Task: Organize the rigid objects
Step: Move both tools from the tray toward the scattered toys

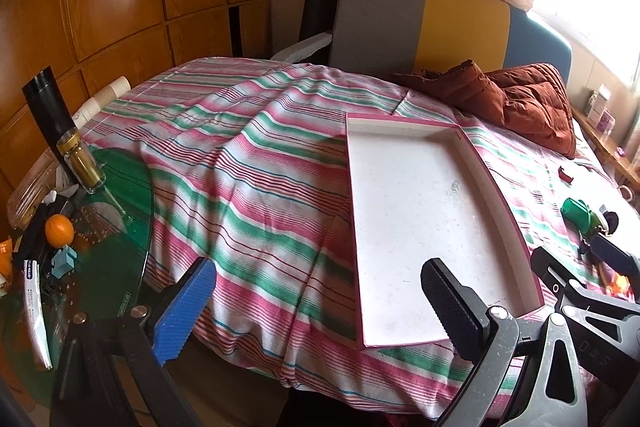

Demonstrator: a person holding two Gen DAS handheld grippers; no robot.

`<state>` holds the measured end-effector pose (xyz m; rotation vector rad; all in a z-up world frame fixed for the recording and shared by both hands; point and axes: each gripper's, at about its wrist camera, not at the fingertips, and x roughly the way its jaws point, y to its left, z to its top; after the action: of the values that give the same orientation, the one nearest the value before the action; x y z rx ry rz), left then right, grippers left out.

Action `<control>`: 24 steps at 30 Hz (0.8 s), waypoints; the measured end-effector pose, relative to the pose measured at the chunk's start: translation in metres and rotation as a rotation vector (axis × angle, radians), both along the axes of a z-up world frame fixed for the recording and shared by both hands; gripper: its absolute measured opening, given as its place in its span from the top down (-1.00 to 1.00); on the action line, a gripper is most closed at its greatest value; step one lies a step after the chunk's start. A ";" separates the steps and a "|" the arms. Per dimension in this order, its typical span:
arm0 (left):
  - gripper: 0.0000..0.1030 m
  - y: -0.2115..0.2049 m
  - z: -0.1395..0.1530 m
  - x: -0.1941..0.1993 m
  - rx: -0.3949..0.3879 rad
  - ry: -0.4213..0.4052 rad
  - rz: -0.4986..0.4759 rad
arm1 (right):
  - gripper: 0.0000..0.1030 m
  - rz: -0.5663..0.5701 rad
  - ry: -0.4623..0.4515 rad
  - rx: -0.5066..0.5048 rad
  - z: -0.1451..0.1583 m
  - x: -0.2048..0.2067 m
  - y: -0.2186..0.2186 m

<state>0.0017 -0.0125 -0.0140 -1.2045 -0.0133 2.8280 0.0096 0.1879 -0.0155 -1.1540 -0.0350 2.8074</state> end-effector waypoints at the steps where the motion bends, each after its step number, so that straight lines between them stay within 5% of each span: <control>1: -1.00 0.001 0.000 0.000 -0.003 0.000 -0.003 | -0.90 0.001 0.002 0.003 0.000 0.000 0.001; 12: -1.00 0.014 -0.002 0.000 -0.042 0.002 -0.053 | -0.90 -0.016 -0.007 -0.007 0.002 0.000 0.026; 24: -1.00 0.030 -0.007 -0.009 0.008 -0.048 -0.147 | -0.90 -0.020 -0.060 -0.079 0.009 0.001 0.080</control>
<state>-0.0070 0.0171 -0.0210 -1.2178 0.0583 2.6704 0.0111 0.2683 -0.0068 -1.2483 0.0830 2.7792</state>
